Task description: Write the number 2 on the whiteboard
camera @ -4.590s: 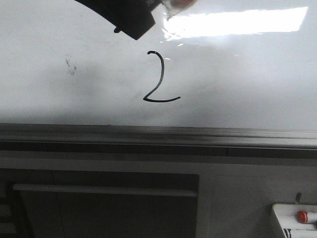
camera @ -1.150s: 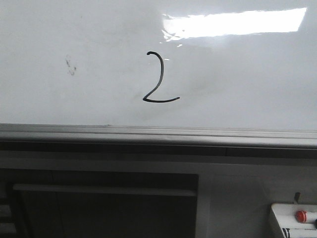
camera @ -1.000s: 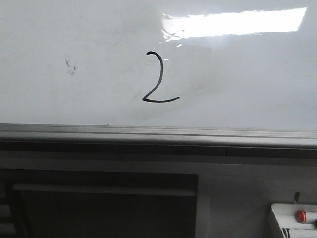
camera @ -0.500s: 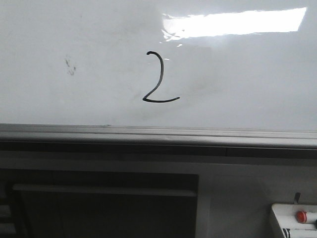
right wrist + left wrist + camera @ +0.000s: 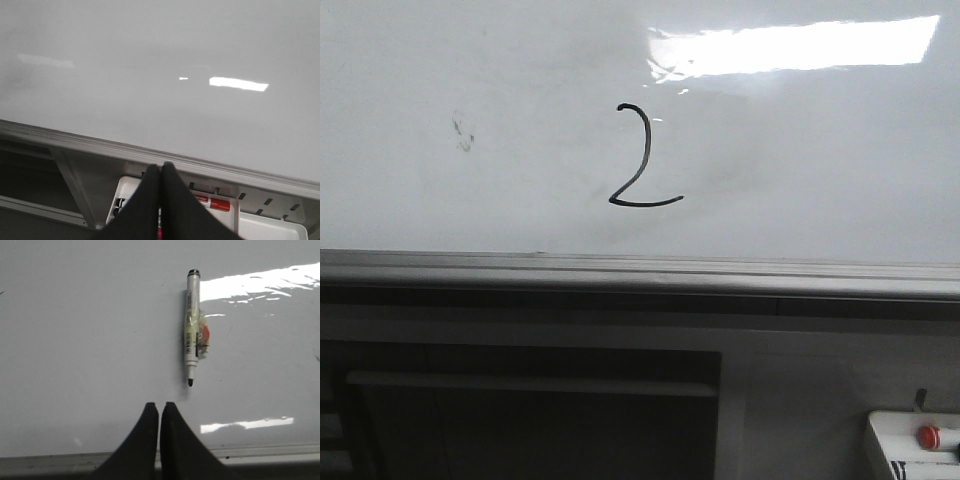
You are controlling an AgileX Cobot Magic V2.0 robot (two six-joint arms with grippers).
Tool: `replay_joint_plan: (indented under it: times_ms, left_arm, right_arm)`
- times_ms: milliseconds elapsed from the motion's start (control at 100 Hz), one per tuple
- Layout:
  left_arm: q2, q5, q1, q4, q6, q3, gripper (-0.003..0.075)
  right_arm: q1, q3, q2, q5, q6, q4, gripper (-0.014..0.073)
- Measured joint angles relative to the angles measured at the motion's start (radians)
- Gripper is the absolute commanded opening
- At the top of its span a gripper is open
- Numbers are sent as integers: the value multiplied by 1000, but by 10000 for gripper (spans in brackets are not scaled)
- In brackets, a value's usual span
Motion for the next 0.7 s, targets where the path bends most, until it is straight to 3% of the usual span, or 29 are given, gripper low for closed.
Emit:
replay_joint_plan:
  times_ms: [90,700]
  left_arm:
    - [0,-54,5,2,0,0,-18]
    - [0,-57,5,2,0,0,-18]
  right_arm:
    - [0,1,0,0,0,0,-72]
    - [0,1,0,0,0,0,-72]
